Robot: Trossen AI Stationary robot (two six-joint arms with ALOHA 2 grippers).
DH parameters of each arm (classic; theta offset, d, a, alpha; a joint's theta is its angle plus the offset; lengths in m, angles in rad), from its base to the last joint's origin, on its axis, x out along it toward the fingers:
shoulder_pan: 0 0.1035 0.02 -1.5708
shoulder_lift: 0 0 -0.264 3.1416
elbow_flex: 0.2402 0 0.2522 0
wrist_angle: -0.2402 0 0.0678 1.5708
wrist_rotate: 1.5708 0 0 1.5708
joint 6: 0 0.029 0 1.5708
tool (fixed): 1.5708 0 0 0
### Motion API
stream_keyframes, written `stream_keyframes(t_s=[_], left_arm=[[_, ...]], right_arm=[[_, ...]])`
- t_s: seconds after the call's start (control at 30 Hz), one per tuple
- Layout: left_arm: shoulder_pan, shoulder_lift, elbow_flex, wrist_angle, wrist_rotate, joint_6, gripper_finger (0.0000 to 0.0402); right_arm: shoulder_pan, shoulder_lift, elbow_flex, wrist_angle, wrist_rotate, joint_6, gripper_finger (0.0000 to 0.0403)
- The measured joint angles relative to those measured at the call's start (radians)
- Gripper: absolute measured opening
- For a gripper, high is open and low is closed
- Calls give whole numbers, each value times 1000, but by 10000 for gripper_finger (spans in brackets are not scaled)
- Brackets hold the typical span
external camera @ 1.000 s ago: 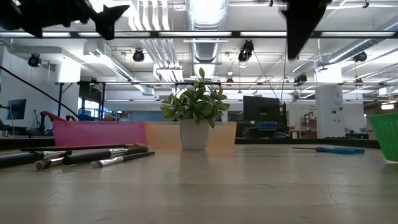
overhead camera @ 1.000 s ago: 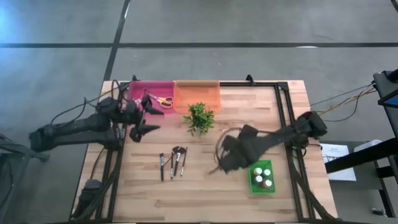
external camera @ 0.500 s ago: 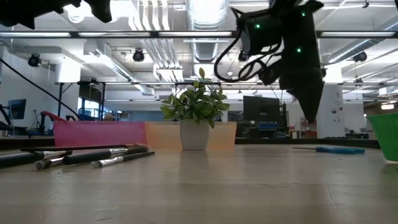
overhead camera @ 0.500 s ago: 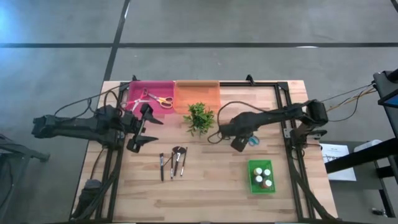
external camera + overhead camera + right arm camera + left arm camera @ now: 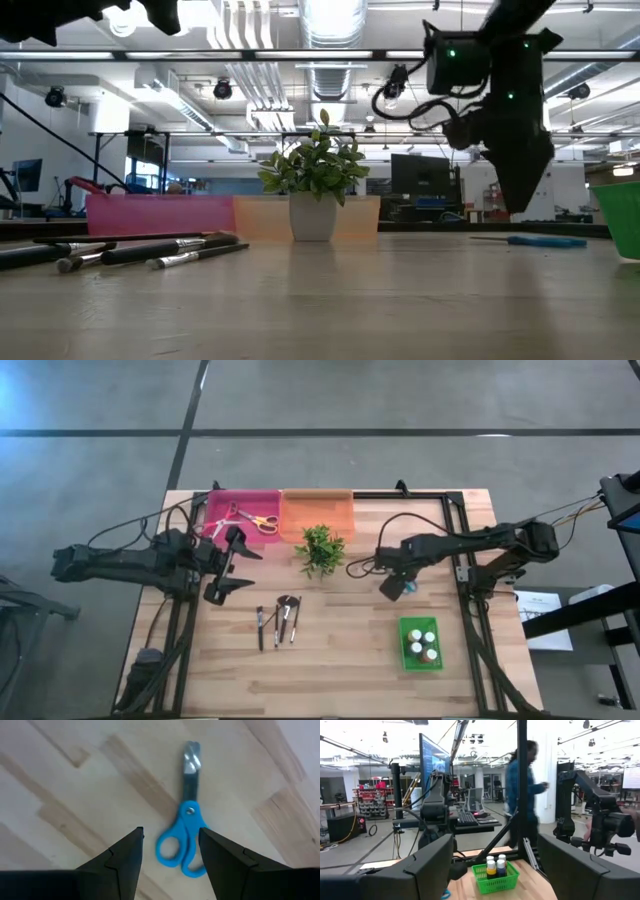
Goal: Pick & Place Paint Supplies
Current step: Put the blue scissors into the pink bin
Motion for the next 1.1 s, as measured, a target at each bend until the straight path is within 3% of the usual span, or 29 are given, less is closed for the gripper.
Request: stream_keyframes(t_s=[0.4,0.97,1.1], left_arm=[[0,3,0,0,0,3,299],[1,5,0,-2,0,3,299],[1,5,-1,-3,0,3,299]], right_arm=[[-88,13,-74,90,21,-75,192],[-88,136,-100,147,-11,-110,191],[-88,140,-100,151,-21,-109,161]])
